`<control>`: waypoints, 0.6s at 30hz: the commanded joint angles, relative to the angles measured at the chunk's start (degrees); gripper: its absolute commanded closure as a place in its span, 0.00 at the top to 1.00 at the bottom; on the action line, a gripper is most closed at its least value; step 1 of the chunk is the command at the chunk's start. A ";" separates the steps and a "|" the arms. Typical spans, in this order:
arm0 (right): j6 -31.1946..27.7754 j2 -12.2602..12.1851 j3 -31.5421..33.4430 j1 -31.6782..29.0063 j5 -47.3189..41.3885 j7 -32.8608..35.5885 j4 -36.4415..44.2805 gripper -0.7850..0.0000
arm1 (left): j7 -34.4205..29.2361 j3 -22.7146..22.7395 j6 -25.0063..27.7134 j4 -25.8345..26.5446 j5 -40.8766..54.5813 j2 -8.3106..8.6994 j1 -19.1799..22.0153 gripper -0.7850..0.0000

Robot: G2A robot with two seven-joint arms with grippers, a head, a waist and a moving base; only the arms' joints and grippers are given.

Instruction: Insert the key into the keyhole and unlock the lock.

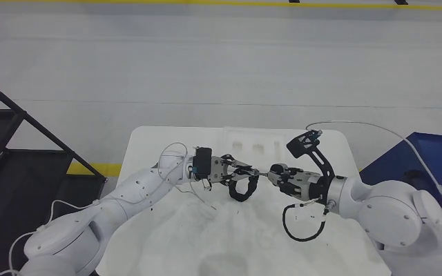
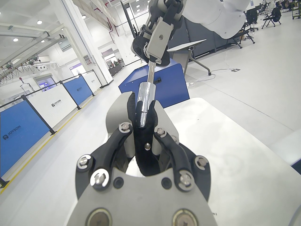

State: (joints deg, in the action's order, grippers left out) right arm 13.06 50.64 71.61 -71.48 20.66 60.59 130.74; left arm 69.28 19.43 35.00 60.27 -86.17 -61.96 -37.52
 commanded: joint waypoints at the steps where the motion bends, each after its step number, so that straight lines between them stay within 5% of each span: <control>1: 0.10 0.05 -0.34 0.23 0.18 -0.03 -0.18 0.00 | -0.14 0.25 0.14 0.12 -0.21 -0.05 -0.17 0.00; 18: 0.62 0.52 -1.97 0.94 0.32 -1.35 -1.53 0.00 | -0.30 1.95 0.30 1.01 -1.08 -0.32 -1.11 0.00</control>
State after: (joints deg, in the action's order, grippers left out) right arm 13.74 51.11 69.77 -70.61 21.29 59.44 129.40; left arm 68.90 21.31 35.38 61.20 -87.19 -62.27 -38.55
